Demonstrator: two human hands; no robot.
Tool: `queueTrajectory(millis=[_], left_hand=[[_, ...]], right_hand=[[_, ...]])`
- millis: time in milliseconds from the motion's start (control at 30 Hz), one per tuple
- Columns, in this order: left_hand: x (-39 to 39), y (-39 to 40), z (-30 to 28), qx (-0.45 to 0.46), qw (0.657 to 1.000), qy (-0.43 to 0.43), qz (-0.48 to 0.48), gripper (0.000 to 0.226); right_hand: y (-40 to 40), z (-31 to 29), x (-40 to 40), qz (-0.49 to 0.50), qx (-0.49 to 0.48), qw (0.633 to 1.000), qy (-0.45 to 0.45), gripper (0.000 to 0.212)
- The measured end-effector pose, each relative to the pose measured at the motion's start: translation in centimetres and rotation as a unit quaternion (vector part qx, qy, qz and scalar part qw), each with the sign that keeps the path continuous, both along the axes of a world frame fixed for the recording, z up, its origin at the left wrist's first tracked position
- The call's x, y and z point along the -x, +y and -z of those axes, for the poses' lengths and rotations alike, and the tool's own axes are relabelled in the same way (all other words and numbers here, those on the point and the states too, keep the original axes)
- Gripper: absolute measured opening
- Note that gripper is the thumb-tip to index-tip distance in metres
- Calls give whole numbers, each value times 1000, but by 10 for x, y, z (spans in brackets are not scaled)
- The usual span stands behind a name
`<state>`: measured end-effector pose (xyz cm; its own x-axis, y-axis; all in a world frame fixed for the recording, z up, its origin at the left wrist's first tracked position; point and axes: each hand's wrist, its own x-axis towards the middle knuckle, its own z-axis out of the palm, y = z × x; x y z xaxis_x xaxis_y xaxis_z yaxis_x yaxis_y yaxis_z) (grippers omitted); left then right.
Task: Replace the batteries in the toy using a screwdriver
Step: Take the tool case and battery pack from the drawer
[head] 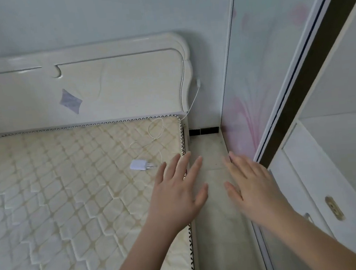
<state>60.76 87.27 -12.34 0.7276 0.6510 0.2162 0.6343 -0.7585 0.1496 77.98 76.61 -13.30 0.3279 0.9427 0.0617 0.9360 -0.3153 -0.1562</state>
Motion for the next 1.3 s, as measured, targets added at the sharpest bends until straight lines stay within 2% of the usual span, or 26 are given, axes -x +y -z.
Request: queueTrajectory(millis=[200,367,533,733,833,1000,1100,1200,1300], left_hand=[[-80,38,4,-7,994,-4,105,60],[-172,48,22,17,982,51,181,61],[-264,29,25,12,955,82,286,60],[-344,11,28,-11,910,115,397,64],[-367,4,33,-2,888,122,443,64],[-400,6,60,0,838,137,528,65],[-415,8,76,-17,787,132,602,64],[-426,8,89,-24,736,91,670,63],[-429,10,100,-10,693,74,717,63]], right_hand=[[-3,8,-61,104,2,994,18,71],[-16,16,-120,196,-11,980,15,80],[-35,17,-179,315,10,949,17,63],[-77,34,-216,405,-17,914,6,58],[-93,38,-218,453,-2,892,0,56],[-100,45,-215,543,-16,839,-7,58],[-95,46,-203,607,-15,795,-12,57],[-82,50,-186,660,-14,751,-16,58],[-65,53,-168,699,-78,710,-29,53]])
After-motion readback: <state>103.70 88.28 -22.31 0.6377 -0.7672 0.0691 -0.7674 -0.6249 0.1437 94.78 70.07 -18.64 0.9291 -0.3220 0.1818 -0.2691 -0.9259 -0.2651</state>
